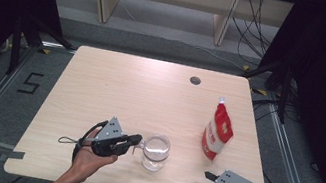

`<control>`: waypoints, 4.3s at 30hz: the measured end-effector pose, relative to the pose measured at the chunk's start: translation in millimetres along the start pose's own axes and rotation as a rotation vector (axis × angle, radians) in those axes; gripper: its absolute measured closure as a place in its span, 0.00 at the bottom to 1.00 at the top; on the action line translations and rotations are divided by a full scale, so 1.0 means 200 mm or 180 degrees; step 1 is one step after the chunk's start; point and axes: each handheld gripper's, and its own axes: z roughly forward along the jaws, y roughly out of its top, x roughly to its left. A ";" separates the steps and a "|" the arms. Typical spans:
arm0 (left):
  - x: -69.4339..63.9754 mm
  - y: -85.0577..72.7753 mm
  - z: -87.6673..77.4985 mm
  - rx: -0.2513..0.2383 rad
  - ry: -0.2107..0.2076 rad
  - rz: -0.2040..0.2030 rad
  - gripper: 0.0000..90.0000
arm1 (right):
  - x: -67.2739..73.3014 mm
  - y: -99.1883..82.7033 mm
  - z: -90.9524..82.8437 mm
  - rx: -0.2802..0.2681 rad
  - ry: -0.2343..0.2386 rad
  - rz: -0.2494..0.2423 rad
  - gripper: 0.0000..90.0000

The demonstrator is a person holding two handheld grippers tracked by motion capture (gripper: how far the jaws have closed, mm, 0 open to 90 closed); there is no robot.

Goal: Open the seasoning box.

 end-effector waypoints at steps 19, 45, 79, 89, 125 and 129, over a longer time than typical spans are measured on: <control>-0.01 -0.01 0.00 -0.0011 0.0044 0.0002 0.97 | 0.06 0.14 0.08 -0.0414 0.0077 -0.0287 0.72; 0.00 -0.01 0.00 0.0013 0.0038 0.0006 0.97 | 0.13 0.35 0.23 -0.0737 0.0251 -0.0397 1.00; 0.07 -0.17 -0.09 0.0338 0.0082 -0.0056 0.28 | 0.22 0.45 0.26 -0.0892 0.0369 -0.0501 1.00; 0.08 -0.25 -0.10 0.0396 0.0147 -0.0088 0.21 | 0.25 0.47 0.28 -0.0933 0.0390 -0.0545 1.00; 0.06 -0.30 -0.12 0.0509 0.0135 -0.0056 0.17 | 0.37 0.56 0.37 -0.0962 0.0565 -0.0706 0.98; 0.06 -0.30 -0.11 0.0517 0.0123 -0.0028 0.17 | 0.38 0.56 0.38 -0.0970 0.0554 -0.0698 0.97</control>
